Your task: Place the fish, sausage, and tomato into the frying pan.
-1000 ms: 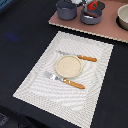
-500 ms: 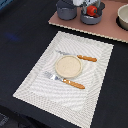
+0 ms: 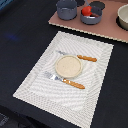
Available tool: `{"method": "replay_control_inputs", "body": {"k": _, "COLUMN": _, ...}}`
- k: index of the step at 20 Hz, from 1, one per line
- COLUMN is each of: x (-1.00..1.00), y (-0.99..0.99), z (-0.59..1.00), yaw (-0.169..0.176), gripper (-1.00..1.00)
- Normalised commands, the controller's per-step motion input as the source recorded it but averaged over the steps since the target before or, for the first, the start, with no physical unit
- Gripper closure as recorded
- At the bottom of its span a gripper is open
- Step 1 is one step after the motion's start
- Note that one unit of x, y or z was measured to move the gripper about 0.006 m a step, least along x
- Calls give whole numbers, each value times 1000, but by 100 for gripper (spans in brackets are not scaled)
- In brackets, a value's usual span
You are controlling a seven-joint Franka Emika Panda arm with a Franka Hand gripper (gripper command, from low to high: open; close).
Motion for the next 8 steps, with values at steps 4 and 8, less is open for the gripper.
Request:
{"method": "replay_control_inputs", "body": {"k": 4, "x": 0, "y": 0, "z": 0, "yaw": 0, "gripper": -100}}
{"method": "replay_control_inputs", "body": {"k": 8, "x": 0, "y": 0, "z": 0, "yaw": 0, "gripper": -100}}
